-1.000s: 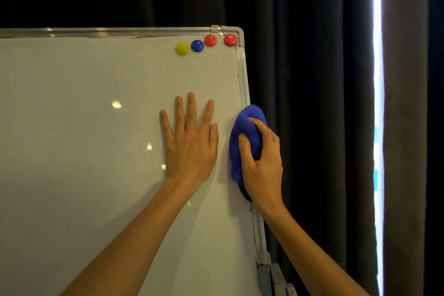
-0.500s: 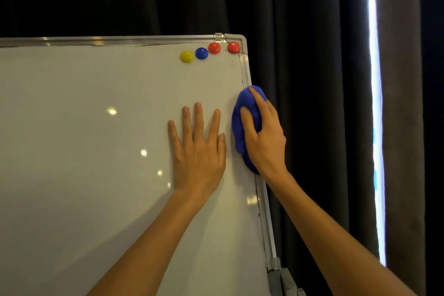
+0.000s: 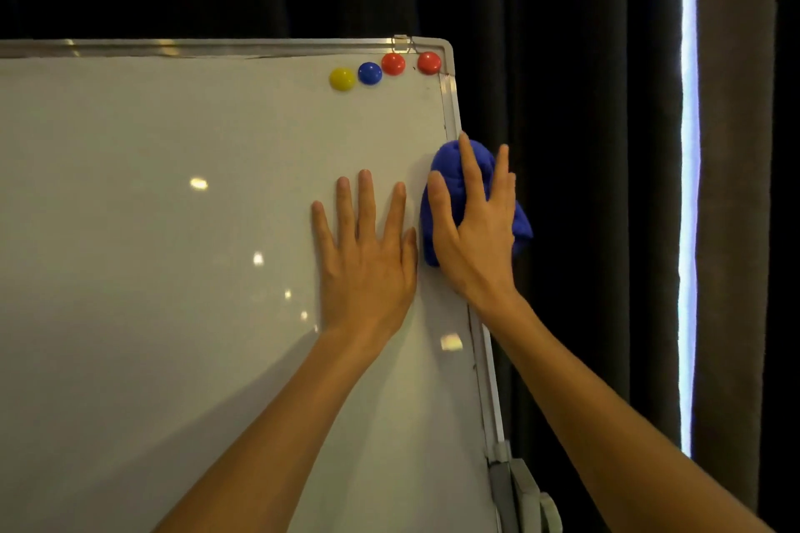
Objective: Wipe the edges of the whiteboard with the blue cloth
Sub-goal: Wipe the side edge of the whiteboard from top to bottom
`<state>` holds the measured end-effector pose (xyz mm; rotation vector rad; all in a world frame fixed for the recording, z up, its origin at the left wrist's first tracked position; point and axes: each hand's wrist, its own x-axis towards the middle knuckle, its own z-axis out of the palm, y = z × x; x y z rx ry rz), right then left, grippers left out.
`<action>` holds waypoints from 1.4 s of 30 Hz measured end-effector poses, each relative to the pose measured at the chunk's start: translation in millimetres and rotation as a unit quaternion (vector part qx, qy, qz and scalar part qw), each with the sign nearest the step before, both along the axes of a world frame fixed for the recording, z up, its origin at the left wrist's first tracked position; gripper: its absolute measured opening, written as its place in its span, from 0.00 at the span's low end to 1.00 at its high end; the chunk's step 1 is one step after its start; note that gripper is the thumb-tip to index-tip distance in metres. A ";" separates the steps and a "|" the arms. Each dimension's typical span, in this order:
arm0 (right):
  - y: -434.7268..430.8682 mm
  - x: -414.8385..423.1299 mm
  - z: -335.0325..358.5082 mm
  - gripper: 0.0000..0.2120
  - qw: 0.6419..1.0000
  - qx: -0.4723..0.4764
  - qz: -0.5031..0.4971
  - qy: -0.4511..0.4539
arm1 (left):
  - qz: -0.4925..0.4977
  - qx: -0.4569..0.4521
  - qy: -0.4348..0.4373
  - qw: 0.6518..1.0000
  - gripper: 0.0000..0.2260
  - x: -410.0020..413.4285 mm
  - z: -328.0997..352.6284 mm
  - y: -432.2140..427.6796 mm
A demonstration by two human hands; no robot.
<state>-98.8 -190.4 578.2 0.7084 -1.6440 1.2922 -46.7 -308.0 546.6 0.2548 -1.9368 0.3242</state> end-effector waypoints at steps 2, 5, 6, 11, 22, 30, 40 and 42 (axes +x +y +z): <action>3.1 -1.5 1.6 0.28 1.000 0.004 0.014 0.017 | -0.010 0.001 0.005 1.000 0.29 1.1 -4.2 0.7; 10.2 2.1 -23.3 0.28 0.999 0.018 -0.008 0.034 | -0.014 0.002 0.012 1.000 0.28 2.0 -12.0 3.8; 11.9 4.8 -36.5 0.28 0.999 0.024 -0.012 0.031 | -0.012 0.004 0.013 1.000 0.28 2.3 -14.8 4.7; 20.3 20.4 -104.0 0.30 0.998 0.053 -0.016 0.012 | 0.000 0.011 0.003 1.000 0.29 3.8 -27.1 6.6; 7.9 2.3 -14.4 0.28 0.999 -0.001 0.041 0.017 | -0.004 0.000 0.019 1.000 0.28 6.2 -44.5 10.1; 20.4 12.8 -82.0 0.30 0.997 0.000 0.072 0.011 | -0.004 -0.001 0.032 0.999 0.28 3.2 -53.0 9.0; 26.8 29.4 -100.7 0.31 0.996 -0.010 0.088 -0.015 | 0.000 0.009 0.016 1.000 0.28 7.6 -60.9 12.0; 21.4 23.3 -75.8 0.32 0.996 -0.018 0.092 -0.007 | -0.004 0.006 0.018 1.000 0.28 8.4 -63.7 13.0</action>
